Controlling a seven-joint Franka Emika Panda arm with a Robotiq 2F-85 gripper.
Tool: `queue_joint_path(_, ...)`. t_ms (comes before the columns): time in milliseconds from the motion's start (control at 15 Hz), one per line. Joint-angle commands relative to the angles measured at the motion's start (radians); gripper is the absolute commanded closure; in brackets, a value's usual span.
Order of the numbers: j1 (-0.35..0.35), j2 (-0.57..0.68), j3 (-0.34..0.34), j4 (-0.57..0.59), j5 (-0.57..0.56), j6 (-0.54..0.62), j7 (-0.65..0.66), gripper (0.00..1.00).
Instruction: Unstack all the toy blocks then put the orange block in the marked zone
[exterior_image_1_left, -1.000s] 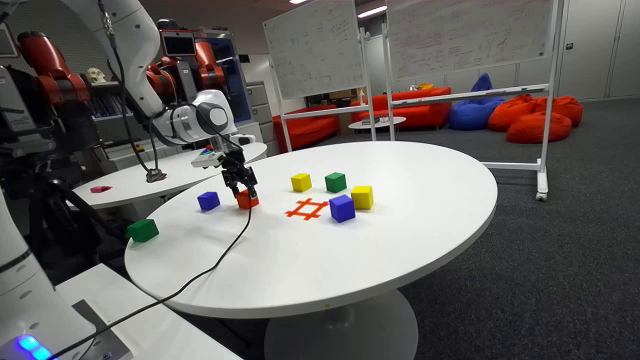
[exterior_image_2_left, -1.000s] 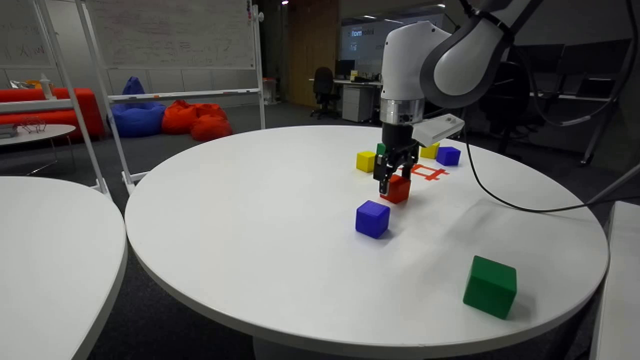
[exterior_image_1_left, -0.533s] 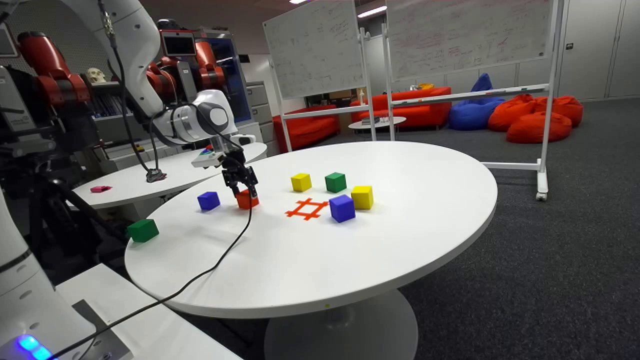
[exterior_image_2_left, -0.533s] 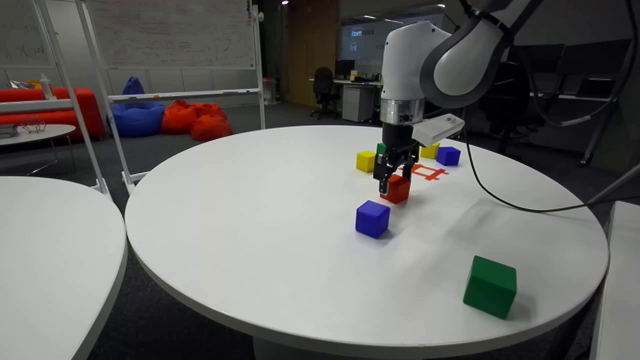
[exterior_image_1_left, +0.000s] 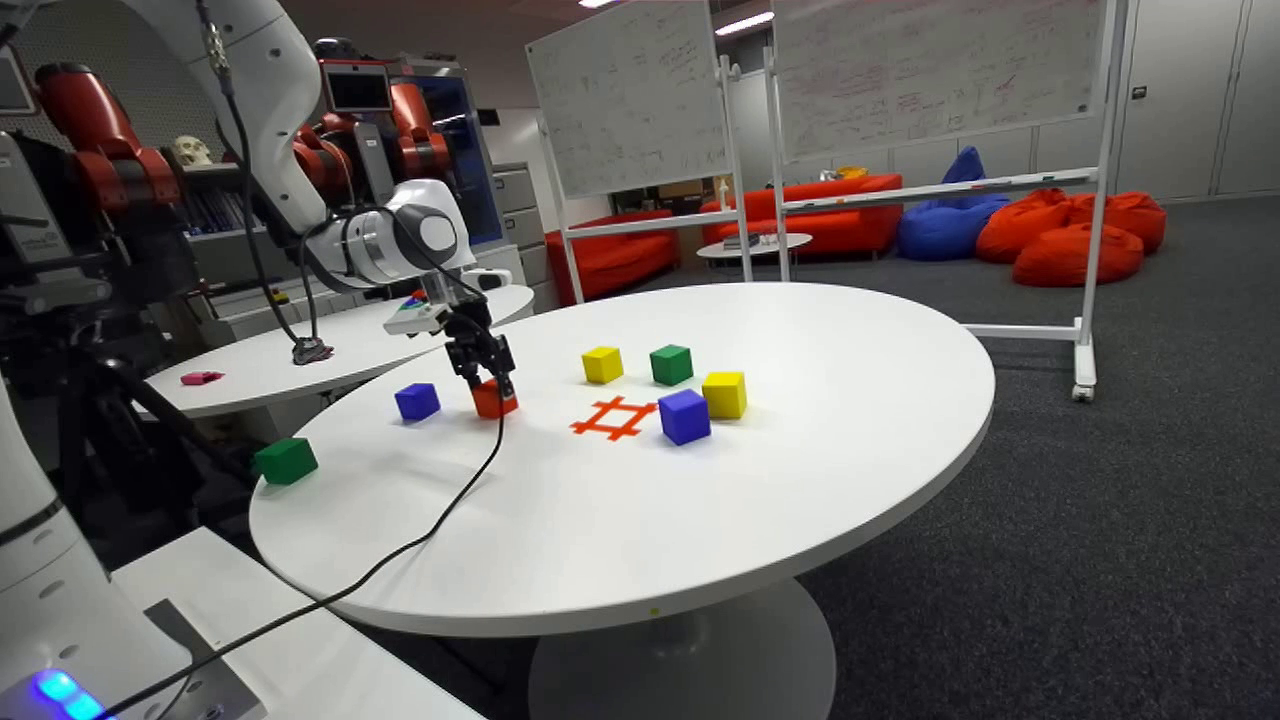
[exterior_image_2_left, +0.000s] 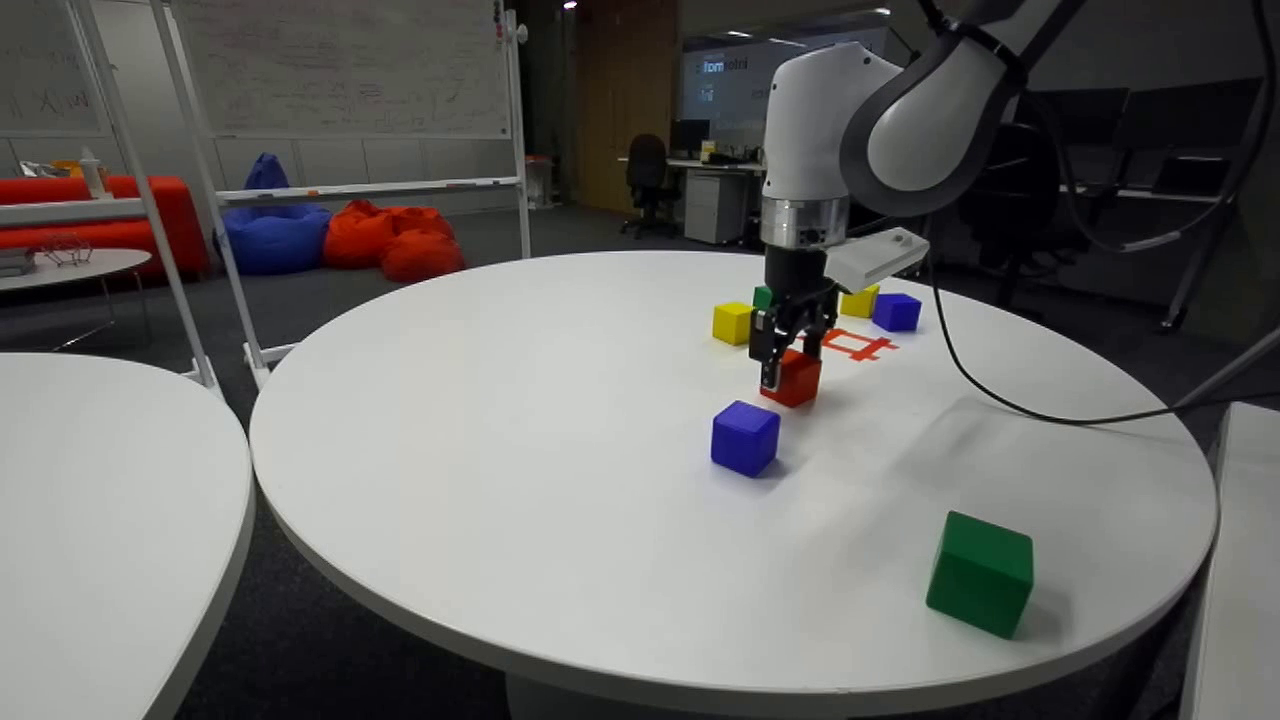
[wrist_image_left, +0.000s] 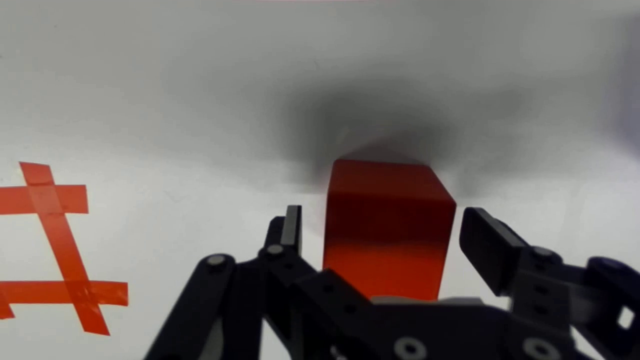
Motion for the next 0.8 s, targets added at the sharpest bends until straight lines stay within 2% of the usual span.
queue_joint_path(0,0.007,0.006,-0.010,0.007,0.020,-0.008,-0.028,0.45)
queue_joint_path(200,0.008,0.006,-0.009,0.010,0.020,-0.011,-0.028,0.68)
queue_joint_path(733,0.012,0.003,-0.013,0.007,0.012,-0.015,-0.025,0.69)
